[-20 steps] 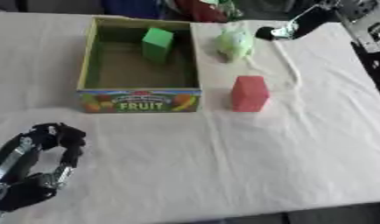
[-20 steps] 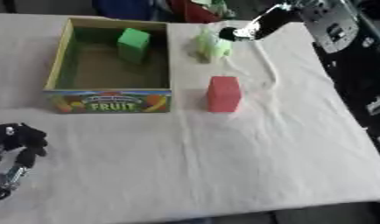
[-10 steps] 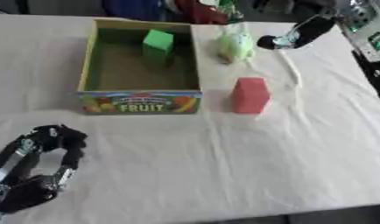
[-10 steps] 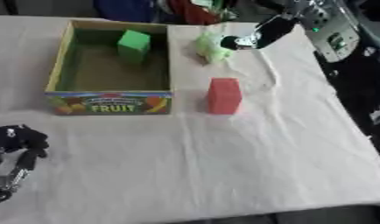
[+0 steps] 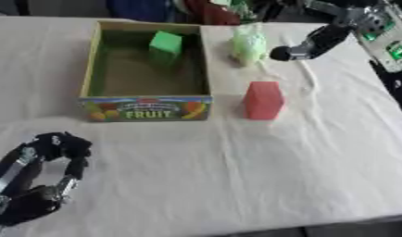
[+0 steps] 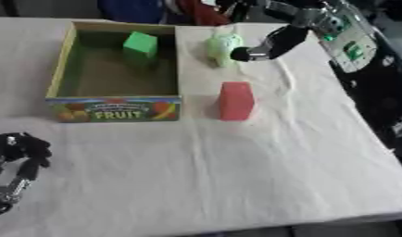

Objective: Pick up objects on the table and place them in the box.

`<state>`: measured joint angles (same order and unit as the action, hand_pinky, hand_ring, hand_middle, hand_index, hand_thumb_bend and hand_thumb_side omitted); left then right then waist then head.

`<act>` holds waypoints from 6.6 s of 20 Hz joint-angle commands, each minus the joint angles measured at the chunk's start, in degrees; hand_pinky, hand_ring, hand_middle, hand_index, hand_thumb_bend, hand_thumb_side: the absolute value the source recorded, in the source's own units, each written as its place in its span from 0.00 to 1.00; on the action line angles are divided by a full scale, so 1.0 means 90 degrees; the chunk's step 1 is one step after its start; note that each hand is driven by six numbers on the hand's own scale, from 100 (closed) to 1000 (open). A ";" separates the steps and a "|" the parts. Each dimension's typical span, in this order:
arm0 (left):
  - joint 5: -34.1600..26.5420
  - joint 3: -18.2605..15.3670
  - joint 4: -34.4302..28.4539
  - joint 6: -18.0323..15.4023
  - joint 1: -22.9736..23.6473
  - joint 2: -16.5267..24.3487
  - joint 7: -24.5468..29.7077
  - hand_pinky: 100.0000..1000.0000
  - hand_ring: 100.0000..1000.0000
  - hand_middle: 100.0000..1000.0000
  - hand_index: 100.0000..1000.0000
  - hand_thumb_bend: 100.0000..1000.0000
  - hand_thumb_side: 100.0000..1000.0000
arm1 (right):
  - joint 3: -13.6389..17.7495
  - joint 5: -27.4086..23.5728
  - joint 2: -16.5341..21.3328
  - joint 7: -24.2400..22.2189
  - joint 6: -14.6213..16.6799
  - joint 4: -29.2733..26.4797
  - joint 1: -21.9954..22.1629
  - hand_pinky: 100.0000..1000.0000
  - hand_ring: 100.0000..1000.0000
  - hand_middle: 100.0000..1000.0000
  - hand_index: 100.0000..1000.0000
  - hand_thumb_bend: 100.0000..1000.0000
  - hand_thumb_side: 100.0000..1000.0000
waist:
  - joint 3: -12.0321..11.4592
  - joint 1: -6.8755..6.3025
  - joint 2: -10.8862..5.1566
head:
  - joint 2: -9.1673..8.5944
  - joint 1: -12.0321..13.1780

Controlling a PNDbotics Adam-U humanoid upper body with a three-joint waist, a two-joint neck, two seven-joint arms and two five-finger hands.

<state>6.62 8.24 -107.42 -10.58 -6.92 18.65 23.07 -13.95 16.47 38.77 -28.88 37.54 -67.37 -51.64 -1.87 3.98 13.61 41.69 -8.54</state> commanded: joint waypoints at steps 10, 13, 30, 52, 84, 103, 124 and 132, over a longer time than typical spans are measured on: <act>0.0020 -0.0037 -0.0075 -0.0024 -0.0037 0.0084 -0.0008 0.55 0.49 0.52 0.71 0.00 0.33 | -0.0035 0.0034 0.0209 -0.2066 0.1602 0.0085 0.0041 0.66 0.71 0.81 0.97 0.47 0.78 | -0.0011 -0.0020 -0.0088 | -0.0039 -0.0047; 0.0015 -0.0032 -0.0077 -0.0025 -0.0043 0.0084 -0.0005 0.55 0.49 0.52 0.71 0.00 0.33 | -0.0047 0.0142 0.0190 -0.2109 0.1602 0.0139 0.0075 0.67 0.74 0.83 0.97 0.49 0.82 | -0.0013 -0.0021 -0.0089 | -0.0039 -0.0054; 0.0022 -0.0035 -0.0071 -0.0024 -0.0040 0.0077 -0.0006 0.55 0.50 0.52 0.71 0.00 0.32 | -0.0164 0.0768 0.0045 -0.2084 0.1602 0.0390 0.0291 0.76 0.88 0.90 0.98 0.54 0.91 | 0.0001 -0.0030 -0.0081 | -0.0026 -0.0094; 0.0029 -0.0035 -0.0060 -0.0023 -0.0044 0.0072 0.0003 0.55 0.50 0.52 0.71 0.00 0.32 | -0.0335 0.1481 -0.0062 -0.1902 0.1602 0.0368 0.0573 0.75 0.88 0.90 0.98 0.56 0.97 | 0.0010 -0.0021 -0.0074 | -0.0025 -0.0131; 0.0012 -0.0024 -0.0065 -0.0019 -0.0067 0.0057 0.0008 0.55 0.50 0.53 0.71 0.00 0.32 | -0.0205 0.2965 -0.0260 -0.0695 0.1602 0.0890 0.0771 0.67 0.75 0.79 0.95 0.49 0.98 | 0.0009 -0.0062 -0.0065 | -0.0041 -0.0188; 0.0011 -0.0020 -0.0060 -0.0002 -0.0065 0.0050 0.0002 0.55 0.51 0.53 0.71 0.00 0.31 | -0.0124 0.3763 -0.0371 0.1722 0.1602 0.0928 0.0665 0.39 0.33 0.24 0.64 0.38 0.41 | 0.0002 -0.0066 -0.0065 | -0.0050 -0.0223; -0.0027 -0.0001 -0.0051 0.0013 -0.0046 0.0078 0.0021 0.55 0.51 0.53 0.71 0.00 0.31 | -0.0022 0.1927 -0.0326 0.1491 0.1602 0.0156 -0.0322 0.38 0.31 0.20 0.57 0.33 0.31 | 0.0002 -0.0029 -0.0143 | -0.0030 -0.0272; -0.0074 0.0069 -0.0048 0.0004 -0.0058 0.0086 0.0095 0.55 0.51 0.53 0.71 0.00 0.31 | 0.0177 0.1561 -0.0930 0.0825 0.1602 0.0723 -0.1095 0.40 0.34 0.21 0.58 0.30 0.27 | -0.0106 -0.0015 -0.0195 | 0.0015 -0.0383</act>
<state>6.34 8.70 -107.07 -10.46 -7.07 18.62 23.62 -13.35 31.39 30.28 -17.46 48.84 -61.31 -60.00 -2.91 3.99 13.05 41.73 -11.62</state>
